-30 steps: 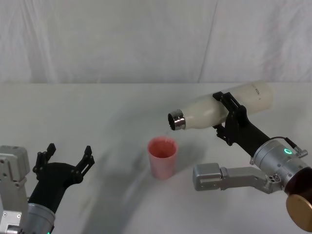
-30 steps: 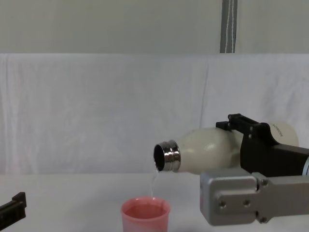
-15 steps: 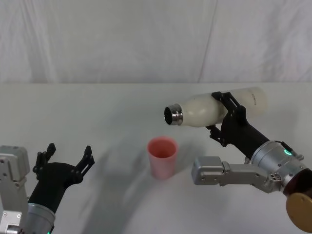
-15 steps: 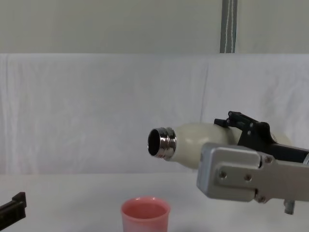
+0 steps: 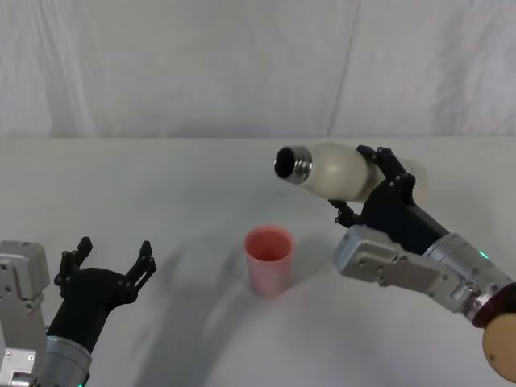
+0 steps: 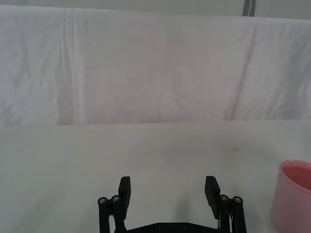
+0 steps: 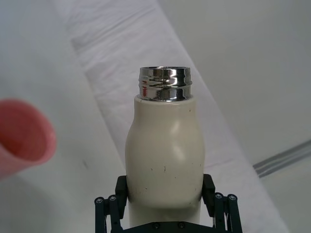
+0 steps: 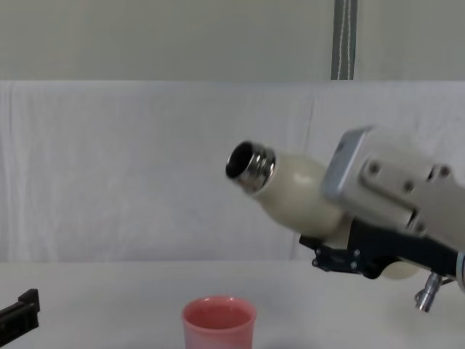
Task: Grasp the thermos with one hand and pour water into the cup lid.
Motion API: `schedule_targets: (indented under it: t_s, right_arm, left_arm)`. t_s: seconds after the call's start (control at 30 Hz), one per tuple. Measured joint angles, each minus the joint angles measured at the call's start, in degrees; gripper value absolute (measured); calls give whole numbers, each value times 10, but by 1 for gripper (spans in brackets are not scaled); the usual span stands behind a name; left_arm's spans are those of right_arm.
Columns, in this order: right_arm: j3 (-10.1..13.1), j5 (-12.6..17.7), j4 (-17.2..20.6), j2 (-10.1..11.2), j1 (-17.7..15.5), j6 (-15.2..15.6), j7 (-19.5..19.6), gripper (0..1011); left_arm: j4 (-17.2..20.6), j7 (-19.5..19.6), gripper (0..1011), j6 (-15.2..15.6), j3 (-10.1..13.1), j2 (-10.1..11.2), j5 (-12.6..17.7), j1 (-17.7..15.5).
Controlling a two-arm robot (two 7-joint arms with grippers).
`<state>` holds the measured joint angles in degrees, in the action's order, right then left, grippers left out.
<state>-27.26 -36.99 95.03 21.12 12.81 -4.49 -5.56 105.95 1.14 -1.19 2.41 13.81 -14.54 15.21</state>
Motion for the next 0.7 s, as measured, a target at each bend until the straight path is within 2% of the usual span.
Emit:
schedule_targets:
  t_s: [0.13,0.23,0.33,0.43,0.47,0.53,0.7]
  right_arm:
    - [20,47,0,-15,-9,-11,-5,947]
    - [43,98,0,-32,-19,-21,-9,947]
    - [58,135,0,-44,-26,-26,-14,947]
    - [83,194,0,-64,-36,-27,-24,947]
    - [83,194,0,-64,-36,-27,-24,947]
    - [99,228,2,-75,-43,-24,-31,947]
    - [118,271,4,-90,-53,-21,-38,947]
  left_arm:
    - [0,0,1001,0,0,0,0,0]
    - [0,0,1001,0,0,0,0,0]
    - [0,0,1001,0,0,0,0,0]
    - [0,0,1001,0,0,0,0,0]
    - [0,0,1001,0,0,0,0,0]
    - [0,0,1001,0,0,0,0,0]
    - [0,0,1001,0,0,0,0,0]
